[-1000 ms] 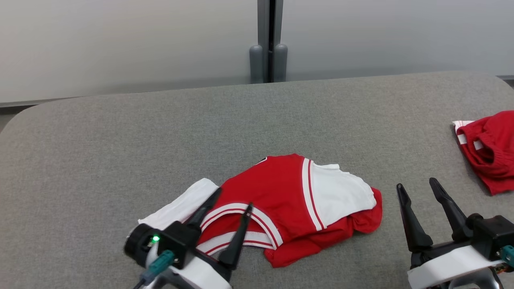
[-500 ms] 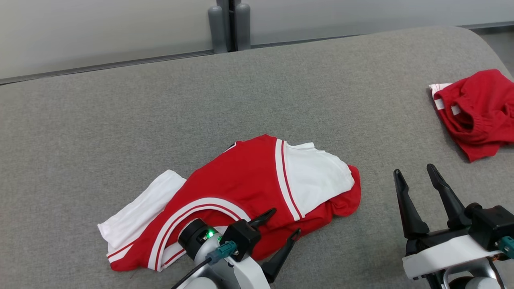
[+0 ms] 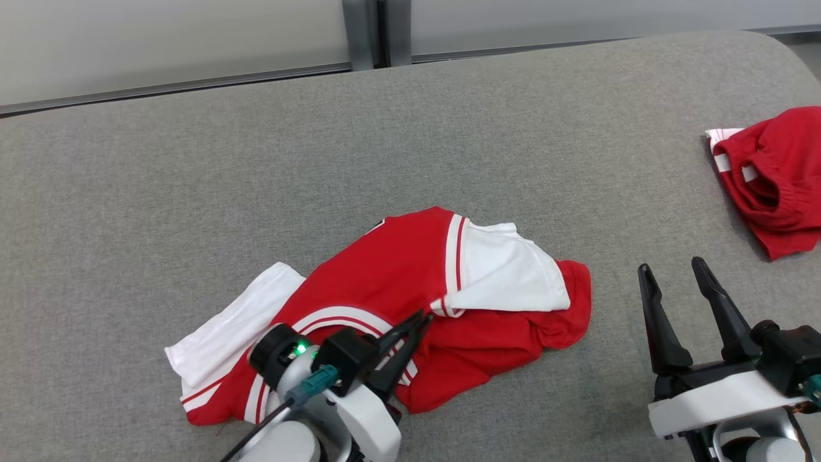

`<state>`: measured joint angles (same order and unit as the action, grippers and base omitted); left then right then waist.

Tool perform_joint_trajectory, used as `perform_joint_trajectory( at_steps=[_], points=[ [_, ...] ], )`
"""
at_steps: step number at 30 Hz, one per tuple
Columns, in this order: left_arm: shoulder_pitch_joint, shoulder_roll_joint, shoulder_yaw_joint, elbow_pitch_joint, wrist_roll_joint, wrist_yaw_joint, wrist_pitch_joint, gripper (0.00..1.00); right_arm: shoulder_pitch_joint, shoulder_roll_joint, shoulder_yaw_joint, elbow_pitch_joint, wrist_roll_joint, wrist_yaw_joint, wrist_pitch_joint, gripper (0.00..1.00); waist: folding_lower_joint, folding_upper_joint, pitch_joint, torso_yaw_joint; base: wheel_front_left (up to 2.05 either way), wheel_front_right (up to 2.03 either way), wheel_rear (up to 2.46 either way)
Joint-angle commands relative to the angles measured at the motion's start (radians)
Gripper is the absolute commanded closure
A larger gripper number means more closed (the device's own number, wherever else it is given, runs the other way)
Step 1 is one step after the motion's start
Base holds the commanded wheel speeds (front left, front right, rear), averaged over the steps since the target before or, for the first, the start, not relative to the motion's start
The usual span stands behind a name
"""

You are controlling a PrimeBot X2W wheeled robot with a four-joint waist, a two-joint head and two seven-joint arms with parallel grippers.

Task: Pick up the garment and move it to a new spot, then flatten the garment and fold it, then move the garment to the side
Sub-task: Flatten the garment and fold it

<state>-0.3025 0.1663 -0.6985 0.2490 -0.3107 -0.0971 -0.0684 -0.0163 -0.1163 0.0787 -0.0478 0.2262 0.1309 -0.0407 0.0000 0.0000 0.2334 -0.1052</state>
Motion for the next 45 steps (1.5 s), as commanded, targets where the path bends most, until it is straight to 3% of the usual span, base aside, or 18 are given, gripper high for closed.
perform_joint_trajectory(
  at_steps=[1, 12, 20, 21, 22, 23, 36, 45],
  points=[
    [0.017, 0.024, 0.030, -0.027, -0.012, 0.026, -0.010, 1.00, -0.009, -0.001, -0.003, 0.000, -0.007, 0.000, -0.002, 0.00, 0.0000, 0.0000, -0.006, 0.013, 0.00, 0.00, 0.00],
    [0.127, 0.136, 0.241, -0.175, -0.095, 0.182, -0.042, 1.00, 0.002, -0.004, -0.042, -0.007, -0.007, 0.000, 0.006, 0.00, 0.0000, 0.0000, -0.016, 0.072, 0.00, 0.00, 0.00],
    [0.194, 0.208, 0.346, -0.202, -0.146, 0.235, -0.036, 1.00, 0.007, -0.006, -0.090, -0.011, -0.009, 0.000, 0.011, 0.00, 0.0000, 0.0000, -0.014, 0.088, 0.00, 0.00, 0.00],
    [0.197, 0.209, 0.351, -0.198, -0.150, 0.239, -0.031, 0.91, 0.007, -0.006, -0.093, -0.011, -0.009, 0.000, 0.012, 0.00, 0.0000, 0.0000, -0.013, 0.088, 0.00, 0.00, 0.00],
    [0.199, 0.210, 0.355, -0.191, -0.154, 0.241, -0.031, 0.53, 0.005, -0.005, -0.095, -0.011, -0.009, 0.000, 0.012, 0.00, 0.0000, 0.0000, -0.012, 0.088, 0.00, 0.00, 0.00],
    [0.200, 0.206, 0.362, -0.185, -0.163, 0.244, -0.036, 0.00, 0.003, -0.005, -0.097, -0.013, -0.009, 0.000, 0.013, 0.00, 0.0000, 0.0000, -0.011, 0.087, 0.00, 0.00, 0.00],
    [0.212, 0.138, 0.475, -0.129, -0.240, 0.274, -0.173, 0.00, 0.018, 0.001, -0.119, -0.059, -0.038, 0.000, 0.015, 0.00, 0.0000, 0.0000, -0.046, 0.073, 0.00, 0.00, 0.00],
    [0.272, 0.116, 0.511, -0.202, -0.180, 0.269, -0.196, 0.00, 0.072, -0.002, -0.090, -0.082, -0.055, 0.000, 0.047, 0.00, 0.0000, 0.0000, -0.111, 0.063, 0.00, 0.00, 0.00]
  ],
)
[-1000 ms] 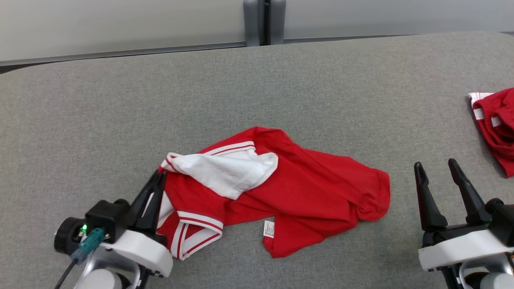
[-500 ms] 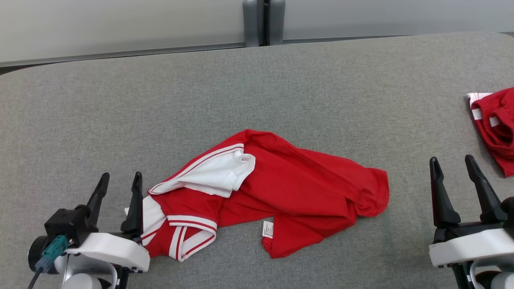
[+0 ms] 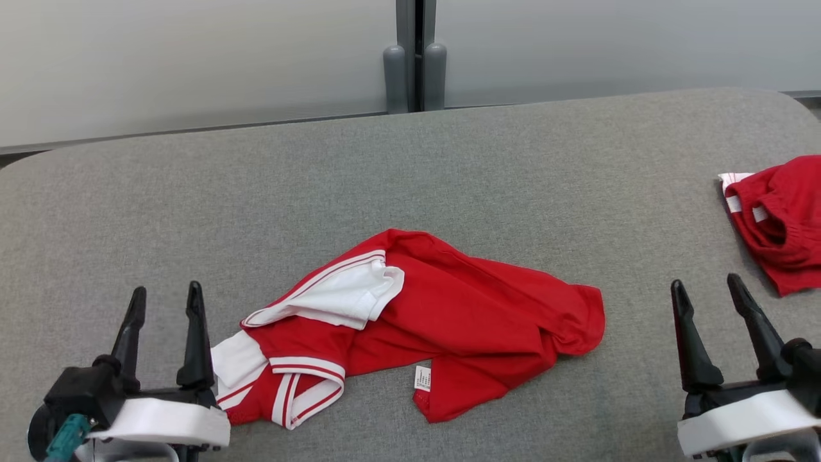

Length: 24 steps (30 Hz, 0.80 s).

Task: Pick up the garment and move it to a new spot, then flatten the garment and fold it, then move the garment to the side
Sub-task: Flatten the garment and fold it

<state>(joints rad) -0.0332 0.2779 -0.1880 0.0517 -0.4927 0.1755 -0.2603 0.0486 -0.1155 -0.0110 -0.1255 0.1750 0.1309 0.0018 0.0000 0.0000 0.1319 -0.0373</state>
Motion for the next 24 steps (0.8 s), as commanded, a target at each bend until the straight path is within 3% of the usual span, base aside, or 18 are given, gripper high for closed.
perform_joint_trajectory(
  at_steps=[1, 10, 24],
  points=[
    [0.014, 0.008, -0.004, -0.009, 0.012, -0.002, -0.004, 0.00, 0.014, -0.002, 0.007, -0.003, -0.003, 0.000, 0.008, 0.00, 0.0000, 0.0000, -0.016, -0.007, 0.00, 0.00, 0.00],
    [0.076, 0.029, -0.034, -0.070, 0.046, 0.028, 0.026, 0.00, 0.040, -0.002, 0.025, -0.005, 0.010, 0.000, 0.020, 0.00, 0.0000, 0.0000, -0.038, -0.009, 0.00, 0.00, 0.00],
    [0.058, 0.038, -0.077, -0.108, 0.076, 0.040, 0.064, 0.00, 0.022, -0.007, 0.030, -0.003, 0.020, 0.000, 0.016, 0.00, 0.0000, 0.0000, -0.034, -0.006, 0.00, 0.00, 0.00]
  ],
)
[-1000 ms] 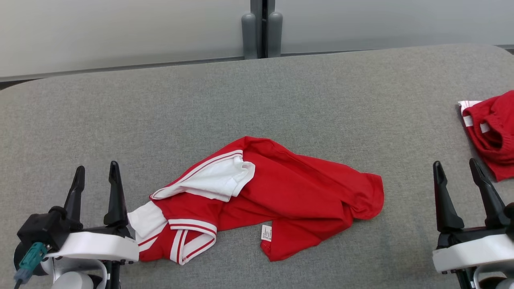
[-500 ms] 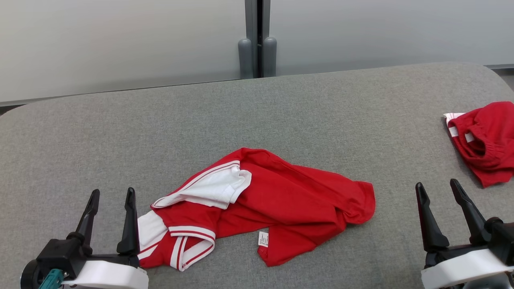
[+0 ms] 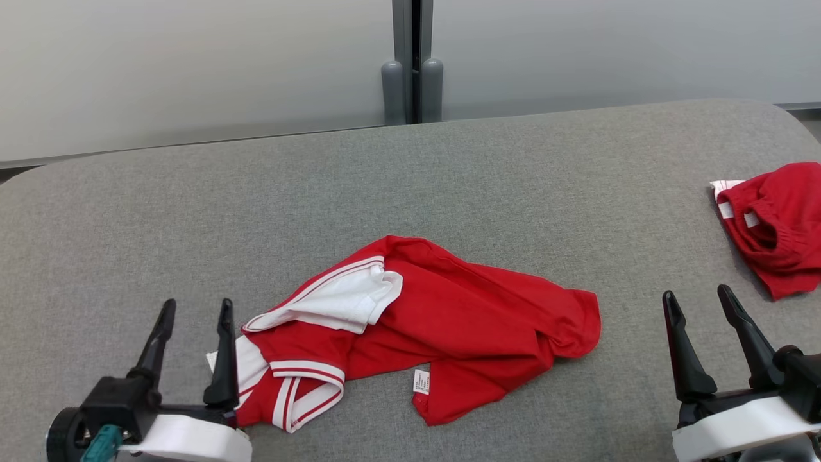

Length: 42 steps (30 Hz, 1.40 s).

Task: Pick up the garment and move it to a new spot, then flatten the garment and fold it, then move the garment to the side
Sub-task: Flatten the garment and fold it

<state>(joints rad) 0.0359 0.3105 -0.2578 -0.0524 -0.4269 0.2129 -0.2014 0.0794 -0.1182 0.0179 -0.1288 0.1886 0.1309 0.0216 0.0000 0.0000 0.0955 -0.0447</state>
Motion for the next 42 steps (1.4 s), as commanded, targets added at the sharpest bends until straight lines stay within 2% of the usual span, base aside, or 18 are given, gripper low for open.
perform_joint_trajectory(
  at_steps=[1, 6, 12, 17, 21, 22, 23, 24, 27, 34, 38, 42],
  points=[
    [-0.011, 0.005, -0.008, -0.004, 0.010, 0.002, 0.005, 0.00, -0.008, -0.004, 0.001, 0.001, 0.006, 0.000, -0.004, 0.00, 0.0000, 0.0000, 0.002, 0.001, 0.00, 0.00, 0.00],
    [-0.070, -0.021, -0.114, 0.001, 0.041, -0.042, 0.075, 0.00, -0.024, 0.003, 0.011, 0.001, 0.008, 0.000, -0.009, 0.00, 0.0000, 0.0000, 0.030, 0.000, 0.00, 0.00, 0.00],
    [-0.136, -0.075, -0.219, 0.112, 0.042, -0.111, 0.112, 0.00, -0.049, 0.008, 0.029, 0.019, 0.021, 0.000, -0.022, 0.00, 0.0000, 0.0000, 0.070, -0.032, 0.00, 0.00, 0.00],
    [-0.199, -0.114, -0.247, 0.233, 0.041, -0.141, 0.090, 0.00, -0.064, 0.015, 0.023, 0.030, 0.023, 0.000, -0.035, 0.00, 0.0000, 0.0000, 0.097, -0.059, 0.00, 0.00, 0.00],
    [-0.250, -0.129, -0.247, 0.325, 0.049, -0.142, 0.065, 0.00, -0.074, 0.021, 0.022, 0.036, 0.024, 0.000, -0.043, 0.00, 0.0000, 0.0000, 0.110, -0.071, 0.00, 0.00, 0.00],
    [-0.265, -0.129, -0.242, 0.343, 0.059, -0.130, 0.052, 0.09, -0.077, 0.021, 0.022, 0.038, 0.025, 0.000, -0.046, 0.00, 0.0000, 0.0000, 0.113, -0.072, 0.00, 0.00, 0.00],
    [-0.278, -0.126, -0.236, 0.360, 0.070, -0.118, 0.037, 0.58, -0.080, 0.023, 0.023, 0.039, 0.025, 0.000, -0.049, 0.00, 0.0000, 0.0000, 0.115, -0.073, 0.00, 0.00, 0.00],
    [-0.286, -0.125, -0.229, 0.373, 0.076, -0.107, 0.023, 1.00, -0.081, 0.023, 0.022, 0.040, 0.025, 0.000, -0.051, 0.00, 0.0000, 0.0000, 0.117, -0.074, 0.00, 0.00, 0.00],
    [-0.308, -0.116, -0.211, 0.388, 0.086, -0.085, -0.006, 1.00, -0.081, 0.027, 0.013, 0.042, 0.025, 0.000, -0.057, 0.00, 0.0000, 0.0000, 0.122, -0.071, 0.00, 0.00, 0.00],
    [-0.331, -0.063, -0.169, 0.296, 0.097, -0.077, -0.038, 1.00, -0.074, 0.035, -0.004, 0.048, 0.026, 0.000, -0.065, 0.00, 0.0000, 0.0000, 0.120, -0.041, 0.00, 0.00, 0.00],
    [-0.331, 0.001, -0.160, 0.206, 0.111, -0.086, -0.001, 1.00, -0.070, 0.038, -0.009, 0.053, 0.027, 0.000, -0.067, 0.00, 0.0000, 0.0000, 0.113, -0.019, 0.00, 0.00, 0.00],
    [-0.277, 0.078, -0.167, 0.088, 0.108, -0.108, 0.091, 1.00, -0.068, 0.039, -0.010, 0.061, 0.028, 0.000, -0.069, 0.00, 0.0000, 0.0000, 0.103, -0.005, 0.00, 0.00, 0.00]
  ],
)
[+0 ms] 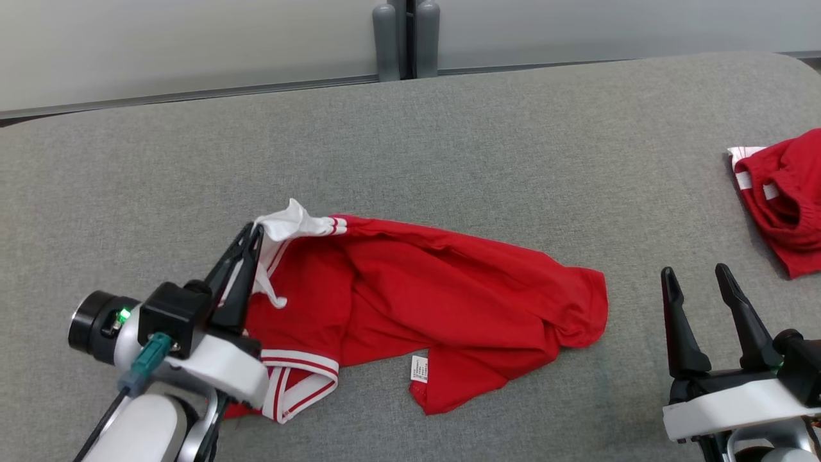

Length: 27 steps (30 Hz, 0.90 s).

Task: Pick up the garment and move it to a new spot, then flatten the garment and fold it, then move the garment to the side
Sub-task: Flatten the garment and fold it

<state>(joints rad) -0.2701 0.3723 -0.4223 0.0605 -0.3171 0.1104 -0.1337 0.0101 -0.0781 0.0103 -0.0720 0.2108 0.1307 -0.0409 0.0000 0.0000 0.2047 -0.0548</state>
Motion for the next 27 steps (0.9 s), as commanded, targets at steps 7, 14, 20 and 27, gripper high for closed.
perform_joint_trajectory(
  at_steps=[7, 14, 20, 27],
  points=[
    [0.173, 0.091, -0.058, -0.205, -0.032, -0.025, 0.195, 1.00, 0.014, -0.001, -0.015, 0.007, 0.007, 0.000, -0.010, 0.00, 0.0000, 0.0000, -0.014, 0.028, 0.00, 0.00, 0.00],
    [0.235, 0.042, -0.126, -0.169, -0.091, -0.059, 0.208, 1.00, -0.007, -0.004, -0.009, 0.001, 0.007, 0.000, 0.001, 0.00, 0.0000, 0.0000, 0.002, 0.050, 0.00, 0.00, 0.00],
    [0.217, -0.055, -0.087, -0.071, -0.153, -0.061, 0.057, 0.00, -0.008, -0.019, -0.011, -0.017, -0.003, 0.000, 0.011, 0.00, 0.0000, 0.0000, -0.001, 0.046, 0.00, 0.00, 0.00],
    [0.195, -0.098, 0.012, -0.071, -0.179, -0.025, -0.097, 0.00, 0.006, -0.034, -0.018, -0.036, -0.010, 0.000, 0.026, 0.00, 0.0000, 0.0000, -0.030, 0.038, 0.00, 0.00, 0.00]
  ],
)
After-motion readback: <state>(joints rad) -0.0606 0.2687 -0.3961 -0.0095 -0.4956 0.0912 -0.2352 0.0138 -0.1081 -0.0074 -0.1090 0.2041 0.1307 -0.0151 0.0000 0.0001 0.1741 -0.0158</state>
